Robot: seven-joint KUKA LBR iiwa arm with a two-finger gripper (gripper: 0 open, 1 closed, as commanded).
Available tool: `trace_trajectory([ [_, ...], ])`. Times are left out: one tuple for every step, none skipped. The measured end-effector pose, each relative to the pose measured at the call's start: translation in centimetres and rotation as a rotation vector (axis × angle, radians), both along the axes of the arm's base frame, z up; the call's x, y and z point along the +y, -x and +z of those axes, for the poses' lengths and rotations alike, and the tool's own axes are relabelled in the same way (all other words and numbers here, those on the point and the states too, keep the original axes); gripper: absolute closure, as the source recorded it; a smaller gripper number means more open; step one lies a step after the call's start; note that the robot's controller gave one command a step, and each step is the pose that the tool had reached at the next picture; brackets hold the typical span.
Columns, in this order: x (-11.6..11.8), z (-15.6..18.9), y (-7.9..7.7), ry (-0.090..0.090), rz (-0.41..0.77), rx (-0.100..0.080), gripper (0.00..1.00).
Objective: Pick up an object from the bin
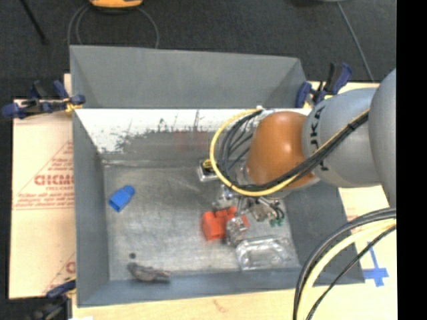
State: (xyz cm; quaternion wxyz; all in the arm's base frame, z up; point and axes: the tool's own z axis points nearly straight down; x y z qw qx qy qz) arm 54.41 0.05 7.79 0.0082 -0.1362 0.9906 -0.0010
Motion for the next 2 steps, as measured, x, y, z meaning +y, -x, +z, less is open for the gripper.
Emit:
trace_trajectory([
  [-0.15,9.85,-0.3,0.002,-0.003,0.005,1.0],
  [-0.3,10.19,-0.45,0.002,-0.006,0.011,1.0],
])
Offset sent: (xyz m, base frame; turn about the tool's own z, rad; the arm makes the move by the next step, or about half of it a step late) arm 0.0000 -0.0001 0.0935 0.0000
